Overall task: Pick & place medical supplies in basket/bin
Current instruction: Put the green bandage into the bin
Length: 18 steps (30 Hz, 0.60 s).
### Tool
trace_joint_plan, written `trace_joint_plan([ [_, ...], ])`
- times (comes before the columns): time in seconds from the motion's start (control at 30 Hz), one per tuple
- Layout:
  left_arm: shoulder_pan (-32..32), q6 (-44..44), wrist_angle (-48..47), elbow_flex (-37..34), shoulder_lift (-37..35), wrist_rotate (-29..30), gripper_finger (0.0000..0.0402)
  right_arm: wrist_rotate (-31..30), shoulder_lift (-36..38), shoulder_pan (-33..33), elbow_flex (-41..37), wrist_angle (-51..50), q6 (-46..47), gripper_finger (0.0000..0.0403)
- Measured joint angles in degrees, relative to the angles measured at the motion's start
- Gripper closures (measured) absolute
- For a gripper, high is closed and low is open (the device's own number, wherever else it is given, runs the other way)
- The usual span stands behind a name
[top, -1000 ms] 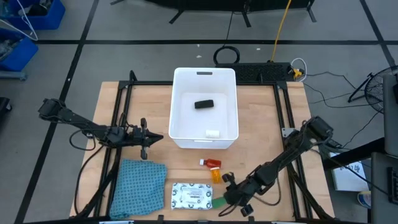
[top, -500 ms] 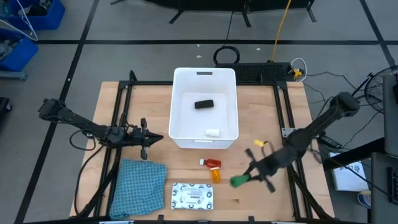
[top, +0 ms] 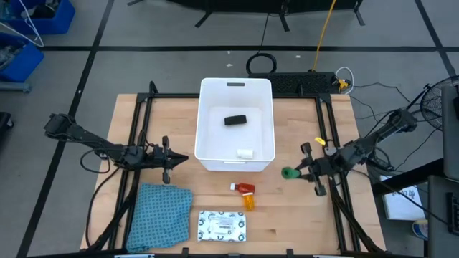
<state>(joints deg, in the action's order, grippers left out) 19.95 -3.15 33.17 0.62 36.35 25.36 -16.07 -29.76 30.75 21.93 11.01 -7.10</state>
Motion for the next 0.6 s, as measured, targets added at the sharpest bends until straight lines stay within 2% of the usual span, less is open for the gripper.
trace_joint_plan([
  [0.2,0.01,-0.19,0.0,0.0,0.01,0.02,0.0376,-0.27,6.34,-5.0,-8.61,7.08,1.43,0.0356],
  [0.33,-0.01,0.21,0.02,0.0,0.01,0.04,0.0376,1.13,7.65,-7.26,-9.6,8.54,2.11,0.0356],
  [0.47,-0.01,0.43,0.04,0.0,0.0,0.31,0.0376,-0.15,6.2,-10.06,-4.55,8.24,2.19,0.0356],
  [0.6,-0.05,1.64,0.09,0.0,-0.01,2.87,0.0376,-0.2,0.61,-14.95,7.13,0.93,-1.75,0.0356],
])
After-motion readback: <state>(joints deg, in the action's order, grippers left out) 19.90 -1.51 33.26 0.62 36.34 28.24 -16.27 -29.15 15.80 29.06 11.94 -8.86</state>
